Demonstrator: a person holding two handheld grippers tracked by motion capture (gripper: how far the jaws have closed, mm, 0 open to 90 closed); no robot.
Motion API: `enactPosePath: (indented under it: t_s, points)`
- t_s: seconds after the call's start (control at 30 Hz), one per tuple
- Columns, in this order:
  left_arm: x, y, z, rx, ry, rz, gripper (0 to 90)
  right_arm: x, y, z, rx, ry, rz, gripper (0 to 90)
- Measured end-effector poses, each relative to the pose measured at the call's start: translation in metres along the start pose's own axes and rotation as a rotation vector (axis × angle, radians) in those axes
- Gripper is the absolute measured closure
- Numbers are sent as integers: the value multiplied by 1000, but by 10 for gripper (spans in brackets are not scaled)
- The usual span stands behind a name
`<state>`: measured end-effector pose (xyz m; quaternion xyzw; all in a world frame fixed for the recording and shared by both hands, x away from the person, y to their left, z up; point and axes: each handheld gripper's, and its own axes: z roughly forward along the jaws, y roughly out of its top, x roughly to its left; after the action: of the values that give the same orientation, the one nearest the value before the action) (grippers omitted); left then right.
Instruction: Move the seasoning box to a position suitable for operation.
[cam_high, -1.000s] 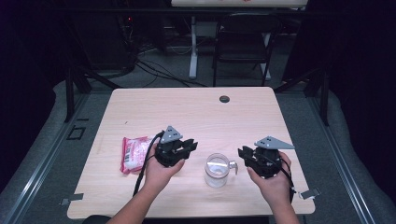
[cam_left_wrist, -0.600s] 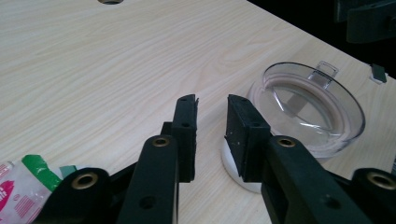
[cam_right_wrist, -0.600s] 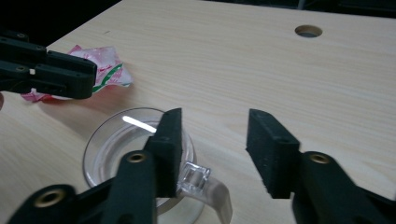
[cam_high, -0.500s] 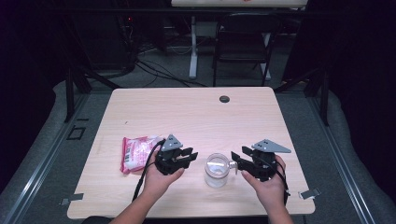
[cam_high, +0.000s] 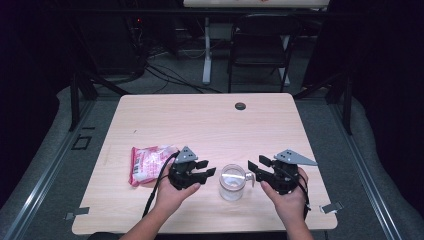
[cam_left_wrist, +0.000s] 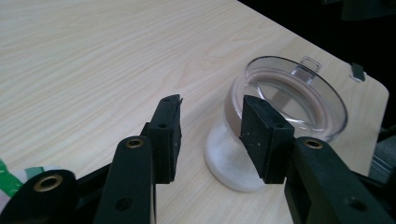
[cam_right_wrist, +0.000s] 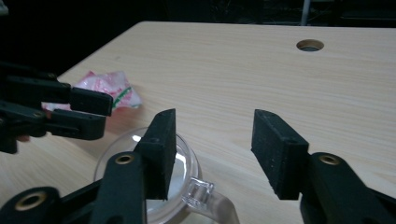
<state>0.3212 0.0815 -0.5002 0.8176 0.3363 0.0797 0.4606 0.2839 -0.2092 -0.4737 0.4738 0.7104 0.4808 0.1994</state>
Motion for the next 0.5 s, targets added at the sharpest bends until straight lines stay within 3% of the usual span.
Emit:
enactPosePath:
  t_s: [0.3,0.47,0.5]
  points:
    - [-4,-1,-1,12,14,21,696,4,-3,3,57,-4,-23,699]
    - [-7,-2,1,34,3,33,812,7,-5,5,99,-13,-44,791]
    - [-7,-2,2,45,2,42,863,8,-7,6,116,-19,-66,840]
